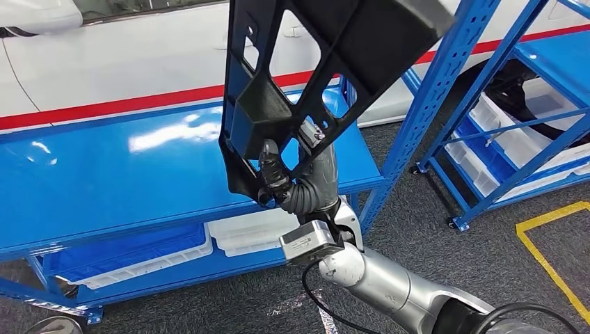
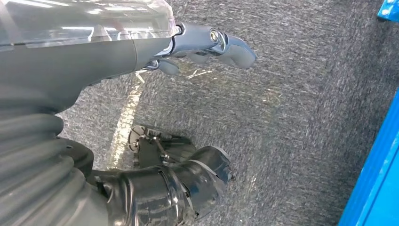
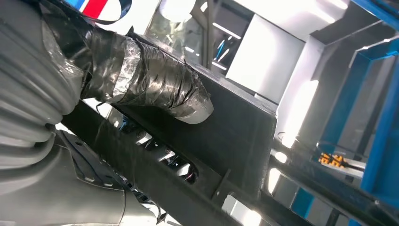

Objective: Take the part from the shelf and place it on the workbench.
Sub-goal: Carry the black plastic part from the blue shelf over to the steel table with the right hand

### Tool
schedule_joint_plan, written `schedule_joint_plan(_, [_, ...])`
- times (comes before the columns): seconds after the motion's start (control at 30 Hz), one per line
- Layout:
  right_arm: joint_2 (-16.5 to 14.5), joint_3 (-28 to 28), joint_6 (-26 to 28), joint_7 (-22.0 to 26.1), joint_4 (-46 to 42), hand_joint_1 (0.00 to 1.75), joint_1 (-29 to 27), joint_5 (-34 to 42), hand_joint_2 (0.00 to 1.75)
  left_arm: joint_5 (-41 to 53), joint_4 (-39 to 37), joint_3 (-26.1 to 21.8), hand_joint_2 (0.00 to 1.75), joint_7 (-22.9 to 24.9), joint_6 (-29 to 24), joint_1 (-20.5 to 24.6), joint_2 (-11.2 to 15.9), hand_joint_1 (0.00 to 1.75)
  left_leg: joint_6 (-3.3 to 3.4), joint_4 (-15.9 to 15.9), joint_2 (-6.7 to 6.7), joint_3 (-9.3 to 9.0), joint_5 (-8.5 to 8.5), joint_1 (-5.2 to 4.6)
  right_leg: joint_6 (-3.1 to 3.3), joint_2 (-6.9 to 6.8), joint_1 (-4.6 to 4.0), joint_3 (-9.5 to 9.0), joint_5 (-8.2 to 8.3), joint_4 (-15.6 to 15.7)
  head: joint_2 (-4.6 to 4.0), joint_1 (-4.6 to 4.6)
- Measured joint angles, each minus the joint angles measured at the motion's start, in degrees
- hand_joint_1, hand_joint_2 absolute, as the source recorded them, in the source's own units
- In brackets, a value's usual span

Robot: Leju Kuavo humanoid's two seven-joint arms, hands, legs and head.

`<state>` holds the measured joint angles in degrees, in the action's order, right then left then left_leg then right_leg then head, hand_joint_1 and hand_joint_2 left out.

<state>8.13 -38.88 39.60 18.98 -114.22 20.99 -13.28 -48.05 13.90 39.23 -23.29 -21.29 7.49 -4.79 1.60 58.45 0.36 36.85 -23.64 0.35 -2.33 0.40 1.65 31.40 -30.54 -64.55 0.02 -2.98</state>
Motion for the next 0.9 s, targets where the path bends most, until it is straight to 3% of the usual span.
schedule_joint_plan(0.07, [0.1, 0.0, 0.0, 0.4, -0.8, 1.75, -0.2, 1.2, 1.75, -0.1, 0.0, 0.1, 1.75, 0.1, 0.1, 0.1, 0.1, 0.0, -0.66, 0.7, -0.17, 0.86, 0.64, -0.14, 0.66, 0.15, -0.17, -2.41, -0.52, 4.5, 0.0, -0.09])
schedule_joint_plan(0.13, [0.1, 0.1, 0.0, 1.0, -1.2, 1.75, -0.6, 2.9, 1.75, -0.2, 0.0, 0.1, 1.75, 0.3, 0.3, 0.0, 0.3, 0.0, -1.29, 0.7, -0.3, 1.44, 1.43, 0.0, 1.91, 0.02, -0.36, -1.67, -0.15, 5.0, 0.0, -0.11])
schedule_joint_plan(0.17, [0.2, 0.1, -0.1, 1.4, -1.3, 1.75, -0.7, 3.7, 1.75, -0.2, 0.0, 0.2, 1.75, 0.5, 0.4, -0.1, 0.3, 0.0, -1.56, 1.0, -0.3, 1.92, 0.95, 0.12, 2.47, -0.06, -0.39, -1.15, 0.33, 5.0, 0.0, -0.11])
schedule_joint_plan(0.23, [0.3, 0.1, -0.4, 2.1, -1.4, 1.75, -0.9, 5.1, 1.75, -0.3, 0.0, 0.4, 1.75, 0.8, 0.9, -0.2, 0.4, 0.0, -2.01, 4.4, -0.27, 3.23, -3.1, 0.31, 3.45, -0.29, -0.38, 0.03, 1.33, 5.0, 0.0, -0.06])
schedule_joint_plan(0.3, [0.4, 0.3, -0.9, 2.7, -1.6, 1.75, -1.1, 6.0, 1.75, -0.2, 0.0, 0.6, 1.75, 1.0, 1.4, -0.2, 0.4, 0.0, -2.1, 11.5, -0.26, 4.64, -8.7, 0.3, 3.97, -0.42, -0.78, 1.11, 2.22, 4.8, 0.0, -0.02])
schedule_joint_plan(0.33, [0.4, 0.3, -1.1, 2.9, -1.7, 1.75, -1.2, 6.5, 1.75, -0.2, 0.0, 0.7, 1.75, 1.1, 1.6, -0.2, 0.4, 0.0, -1.95, 14.8, -0.28, 4.95, -10.12, 0.23, 4.13, -0.47, -1.08, 1.71, 2.63, 4.8, 0.0, -0.01])
schedule_joint_plan(0.37, [0.4, 0.4, -1.2, 3.0, -1.7, 1.75, -1.3, 6.7, 1.75, -0.2, 0.0, 0.8, 1.75, 1.2, 1.8, -0.2, 0.5, 0.0, -1.62, 16.8, -0.3, 4.69, -10.19, 0.06, 4.26, -0.49, -1.41, 2.33, 3.01, 4.6, 0.0, -0.01])
schedule_joint_plan(0.4, [0.4, 0.4, -1.2, 3.0, -1.8, 1.75, -1.5, 6.9, 1.75, -0.2, 0.0, 0.9, 1.75, 1.3, 1.9, -0.1, 0.5, 0.0, -1.1, 16.9, -0.32, 3.63, -9.08, -0.18, 4.4, -0.5, -1.76, 2.94, 3.37, 4.5, 0.0, -0.02])
schedule_joint_plan(0.47, [0.4, 0.4, -1.3, 3.0, -1.8, 1.75, -1.8, 7.1, 1.75, -0.3, 0.0, 1.1, 1.75, 1.4, 2.0, -0.1, 0.6, 0.0, 0.54, 12.1, -0.35, -0.86, -6.09, -1.02, 4.66, -0.46, -2.37, 3.95, 3.98, 4.2, 0.0, -0.03])
schedule_joint_plan(0.5, [0.5, 0.5, -1.4, 3.0, -1.9, 1.75, -1.8, 7.1, 1.75, -0.3, 0.0, 1.1, 1.75, 1.4, 2.1, 0.0, 0.8, 0.0, 1.47, 8.2, -0.33, -3.7, -5.62, -1.4, 4.69, -0.47, -2.59, 4.26, 4.27, 4.1, 0.0, -0.06])
schedule_joint_plan(0.57, [0.5, 0.6, -1.4, 3.1, -2.0, 1.75, -1.9, 7.1, 1.75, -0.3, 0.0, 1.3, 1.75, 1.6, 2.1, 0.3, 1.0, 0.0, 2.59, 1.7, -0.28, -7.46, -6.4, -2.14, 4.36, -0.62, -2.39, 4.57, 5.1, 4.4, 0.0, -0.1])
schedule_joint_plan(0.63, [0.6, 0.6, -1.4, 3.2, -2.2, 1.75, -2.1, 7.1, 1.75, -0.3, 0.0, 1.5, 1.75, 1.8, 2.0, 0.5, 1.1, 0.0, 2.87, -1.1, -0.31, -7.99, -5.66, -2.48, 3.77, -0.77, -2.02, 4.76, 6.19, 5.1, 0.0, -0.09])
schedule_joint_plan(0.7, [0.8, 0.7, -1.5, 3.2, -2.3, 1.75, -2.3, 7.1, 1.75, -0.2, 0.0, 1.6, 1.75, 2.0, 2.2, 0.5, 1.1, 0.0, 2.91, -3.3, -0.42, -8.3, -3.98, -2.09, 3.23, -0.58, -1.98, 5.61, 5.19, 4.9, 0.01, -0.06])
schedule_joint_plan(0.73, [0.9, 0.8, -1.6, 3.1, -2.4, 1.75, -2.5, 7.0, 1.75, -0.1, 0.0, 1.6, 1.75, 2.1, 2.3, 0.5, 1.1, 0.0, 2.89, -4.3, -0.39, -8.26, -3.39, -1.76, 2.92, -0.44, -1.97, 6.47, 3.3, 3.1, 0.01, -0.17])
schedule_joint_plan(0.8, [1.3, 0.9, -1.7, 2.7, -2.7, 1.75, -2.8, 7.0, 1.75, 0.3, 0.0, 1.7, 1.75, 2.3, 2.7, 0.6, 1.2, 0.0, 2.93, -3.9, -0.29, -7.32, -3.01, -1.38, 2.15, -0.32, -1.41, 8.67, -1.35, -3.5, 0.01, -0.51])
schedule_joint_plan(0.83, [1.5, 1.0, -1.7, 2.4, -2.7, 1.75, -3.1, 6.9, 1.75, 0.6, 0.0, 1.8, 1.75, 2.4, 2.9, 0.6, 1.2, 0.0, 2.86, -3.3, -0.17, -6.5, -2.99, -1.21, 1.69, -0.33, -1.03, 9.5, -2.51, -7.1, 0.01, -0.62])
schedule_joint_plan(0.87, [1.7, 1.0, -1.8, 2.2, -2.7, 1.75, -3.3, 6.9, 1.75, 0.8, 0.0, 2.0, 1.75, 2.5, 3.1, 0.7, 1.2, 0.0, 2.67, -2.4, -0.07, -5.64, -3.01, -0.99, 1.22, -0.34, -0.65, 9.81, -2.31, -9.4, 0.0, -0.66])
schedule_joint_plan(0.9, [1.8, 1.1, -1.8, 2.0, -2.8, 1.75, -3.5, 6.9, 1.75, 0.9, 0.0, 2.2, 1.75, 2.6, 3.2, 0.7, 1.2, 0.0, 2.41, -1.4, 0.02, -4.7, -3.07, -0.69, 0.71, -0.36, -0.27, 9.39, -0.93, -10.0, 0.0, -0.67])
